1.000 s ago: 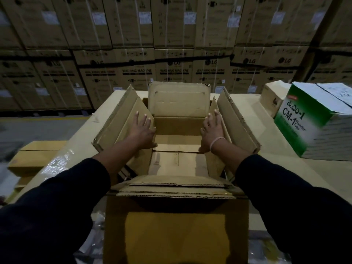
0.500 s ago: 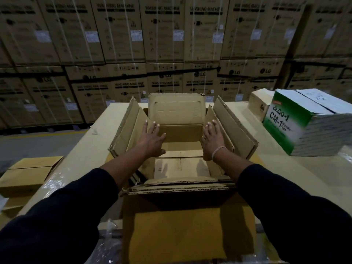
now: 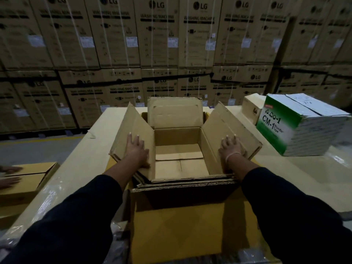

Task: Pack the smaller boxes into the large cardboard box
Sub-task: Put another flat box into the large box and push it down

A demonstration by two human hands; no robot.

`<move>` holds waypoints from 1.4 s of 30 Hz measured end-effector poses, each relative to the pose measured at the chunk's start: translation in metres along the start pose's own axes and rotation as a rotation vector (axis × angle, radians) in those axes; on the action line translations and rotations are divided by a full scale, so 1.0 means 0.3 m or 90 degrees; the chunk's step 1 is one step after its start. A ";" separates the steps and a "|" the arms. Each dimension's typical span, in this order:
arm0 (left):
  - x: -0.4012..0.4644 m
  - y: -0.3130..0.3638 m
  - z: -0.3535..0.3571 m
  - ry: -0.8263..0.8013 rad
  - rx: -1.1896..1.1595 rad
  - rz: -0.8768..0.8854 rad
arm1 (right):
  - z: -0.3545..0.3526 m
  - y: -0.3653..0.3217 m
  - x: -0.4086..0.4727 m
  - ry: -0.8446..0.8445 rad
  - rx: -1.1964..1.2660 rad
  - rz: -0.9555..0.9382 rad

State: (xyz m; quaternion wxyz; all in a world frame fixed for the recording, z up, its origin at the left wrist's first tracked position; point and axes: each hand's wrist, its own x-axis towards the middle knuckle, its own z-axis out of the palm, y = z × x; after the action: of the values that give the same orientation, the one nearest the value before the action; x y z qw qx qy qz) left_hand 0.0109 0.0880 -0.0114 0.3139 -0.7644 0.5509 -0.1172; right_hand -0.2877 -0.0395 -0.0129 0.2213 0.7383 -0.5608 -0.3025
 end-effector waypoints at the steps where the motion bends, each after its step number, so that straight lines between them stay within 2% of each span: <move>1: -0.009 -0.008 0.010 -0.003 0.005 0.004 | 0.006 0.004 0.003 0.002 -0.004 -0.005; 10: -0.048 0.010 -0.059 0.005 0.009 0.005 | -0.083 -0.020 -0.027 -0.030 -0.022 -0.017; 17: -0.047 0.029 -0.092 0.057 -0.008 0.005 | -0.141 -0.031 -0.053 0.058 -0.045 -0.073; 28: -0.028 0.025 -0.104 0.133 -0.042 0.037 | -0.140 -0.047 -0.036 0.102 -0.047 -0.071; 33: -0.006 0.038 -0.113 0.179 -0.193 0.073 | -0.142 -0.046 -0.025 0.141 -0.015 -0.075; 42: 0.055 0.124 -0.192 0.234 -0.447 0.136 | -0.200 0.006 -0.026 0.201 0.244 -0.076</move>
State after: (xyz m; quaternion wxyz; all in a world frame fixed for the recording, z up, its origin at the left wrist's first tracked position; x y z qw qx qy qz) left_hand -0.0419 0.0455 0.0079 -0.0595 -0.7297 0.6807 -0.0234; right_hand -0.2488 -0.0332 0.0330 0.1439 0.8365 -0.5219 -0.0843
